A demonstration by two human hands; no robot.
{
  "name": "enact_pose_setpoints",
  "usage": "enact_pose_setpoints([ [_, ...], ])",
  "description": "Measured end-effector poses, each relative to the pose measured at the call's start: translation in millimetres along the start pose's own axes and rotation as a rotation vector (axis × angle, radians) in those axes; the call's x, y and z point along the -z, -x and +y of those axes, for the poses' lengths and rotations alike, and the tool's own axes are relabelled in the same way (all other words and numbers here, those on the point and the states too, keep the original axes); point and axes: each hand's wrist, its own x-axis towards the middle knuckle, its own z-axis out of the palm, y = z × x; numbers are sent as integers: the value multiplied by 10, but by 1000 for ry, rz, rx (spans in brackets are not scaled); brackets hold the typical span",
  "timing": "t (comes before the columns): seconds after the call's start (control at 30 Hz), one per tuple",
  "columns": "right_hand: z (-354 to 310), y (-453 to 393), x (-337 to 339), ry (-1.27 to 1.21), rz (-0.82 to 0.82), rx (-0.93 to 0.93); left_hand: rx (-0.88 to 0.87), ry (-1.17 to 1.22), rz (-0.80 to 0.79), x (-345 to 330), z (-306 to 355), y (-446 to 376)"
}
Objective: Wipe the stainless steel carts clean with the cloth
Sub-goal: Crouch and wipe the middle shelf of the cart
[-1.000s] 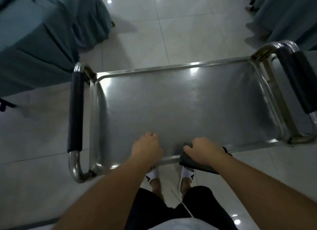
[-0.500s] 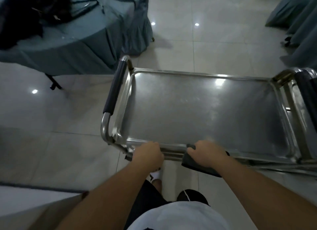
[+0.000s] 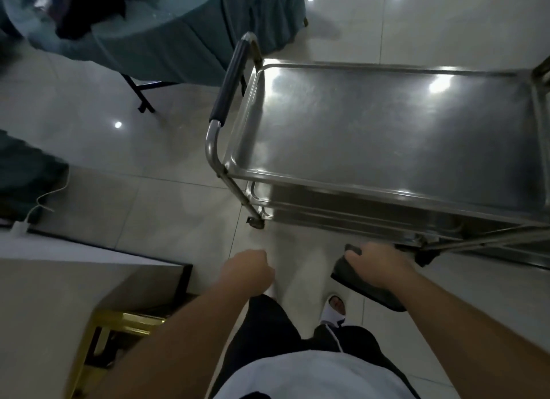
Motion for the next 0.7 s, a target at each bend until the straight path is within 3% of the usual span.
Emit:
enact_pose_setpoints([
  [0.23,-330,-60,-336,-90,18,-69,-14,34,-8,-108,-316,-158],
  [0.53,-1323,-624,-1054,-303,10,-120,-84,177,-141,-363,-1026,-726],
  [0.7,-1636,-1027,-1398,-224,51,-75,-56,171,-129,-358,-1253,-1256],
])
